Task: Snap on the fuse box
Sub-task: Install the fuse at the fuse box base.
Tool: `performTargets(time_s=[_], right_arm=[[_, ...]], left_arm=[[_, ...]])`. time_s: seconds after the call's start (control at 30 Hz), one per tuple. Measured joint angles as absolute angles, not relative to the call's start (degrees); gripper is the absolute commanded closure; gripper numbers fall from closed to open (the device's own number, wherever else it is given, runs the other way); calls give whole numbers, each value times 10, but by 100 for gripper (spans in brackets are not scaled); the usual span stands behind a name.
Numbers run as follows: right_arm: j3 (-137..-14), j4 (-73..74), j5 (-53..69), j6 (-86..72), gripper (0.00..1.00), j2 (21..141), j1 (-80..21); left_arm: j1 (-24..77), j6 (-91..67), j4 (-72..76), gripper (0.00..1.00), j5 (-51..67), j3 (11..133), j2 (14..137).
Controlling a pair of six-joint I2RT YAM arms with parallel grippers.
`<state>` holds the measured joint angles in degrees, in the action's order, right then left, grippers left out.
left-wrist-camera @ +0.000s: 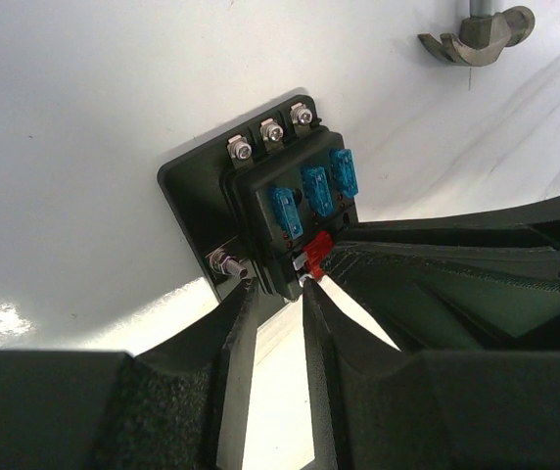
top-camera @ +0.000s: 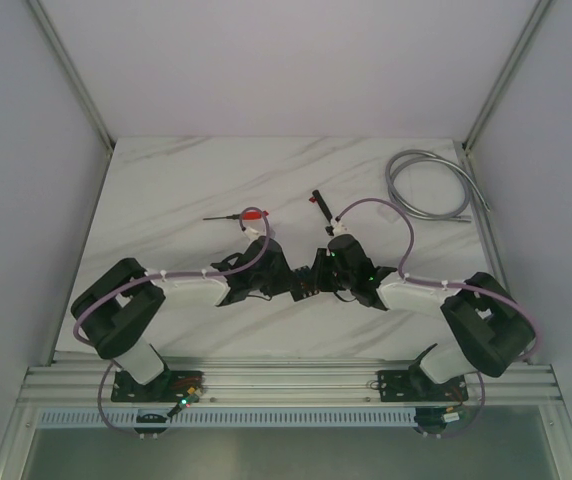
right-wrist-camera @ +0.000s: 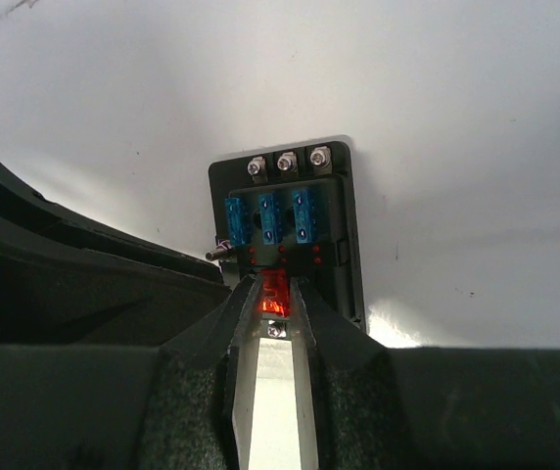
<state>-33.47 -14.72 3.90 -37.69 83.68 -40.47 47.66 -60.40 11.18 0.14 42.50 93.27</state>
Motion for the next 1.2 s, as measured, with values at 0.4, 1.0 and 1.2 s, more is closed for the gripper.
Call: performTargets(time_s=[0.4, 1.0, 1.2], right_arm=[[-335, -156, 46, -377, 76, 842, -404], [-332, -168, 60, -375, 77, 844, -397], [-325, -182, 66, -375, 83, 844, -394]], left_arm=[[477, -606, 112, 68, 2, 435, 952], [477, -629, 120, 82, 1, 437, 958], [477, -630, 120, 83, -2, 436, 957]])
